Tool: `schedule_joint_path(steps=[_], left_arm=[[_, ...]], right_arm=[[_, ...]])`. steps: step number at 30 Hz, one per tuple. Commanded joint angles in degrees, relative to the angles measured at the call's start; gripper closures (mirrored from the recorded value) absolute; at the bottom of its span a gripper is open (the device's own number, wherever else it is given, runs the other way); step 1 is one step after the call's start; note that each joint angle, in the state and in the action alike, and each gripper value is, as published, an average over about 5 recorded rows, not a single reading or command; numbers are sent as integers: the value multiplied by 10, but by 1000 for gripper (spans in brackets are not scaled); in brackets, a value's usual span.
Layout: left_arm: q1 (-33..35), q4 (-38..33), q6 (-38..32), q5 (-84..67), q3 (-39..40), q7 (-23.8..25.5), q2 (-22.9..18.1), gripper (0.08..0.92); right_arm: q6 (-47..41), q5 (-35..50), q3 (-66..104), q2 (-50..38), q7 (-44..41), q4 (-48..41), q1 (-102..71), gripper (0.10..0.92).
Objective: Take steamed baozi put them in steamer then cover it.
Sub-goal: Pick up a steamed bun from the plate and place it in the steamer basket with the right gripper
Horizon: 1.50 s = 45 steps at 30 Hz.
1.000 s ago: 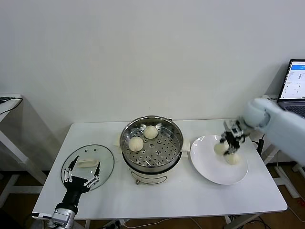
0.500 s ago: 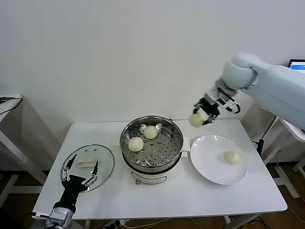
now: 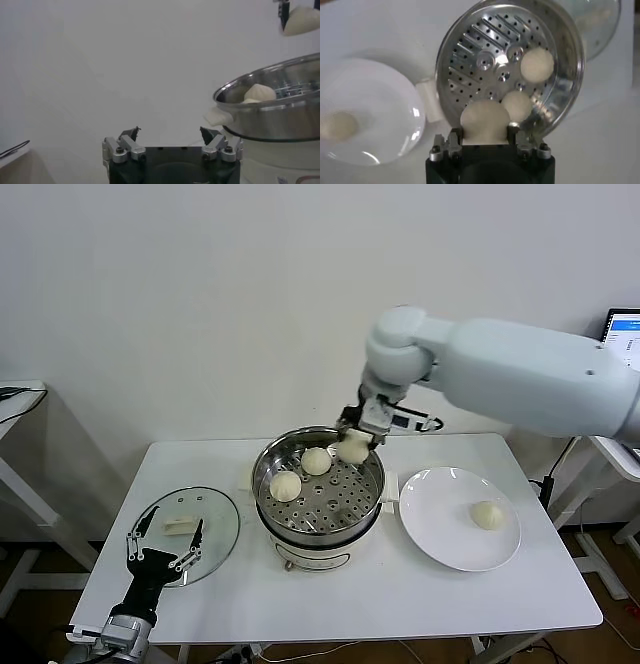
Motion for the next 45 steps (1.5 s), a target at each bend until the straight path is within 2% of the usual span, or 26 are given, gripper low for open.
schedule_joint_path(steps=[1, 15, 37, 40, 45], left_arm=[[-2, 5, 0, -2, -3, 2, 1, 177], [-11, 20, 0, -5, -8, 3, 2, 177], [-4, 16, -2, -4, -13, 4, 1, 177], [-3, 15, -2, -4, -12, 3, 1, 177], [-2, 14, -2, -4, -12, 3, -1, 177]], right_arm=[[67, -48, -24, 71, 36, 4, -32, 418], [46, -2, -57, 78, 32, 16, -39, 414], [21, -6, -61, 95, 33, -16, -79, 388], [17, -5, -60, 94, 35, -17, -79, 366], [15, 13, -46, 71, 33, -14, -69, 250]])
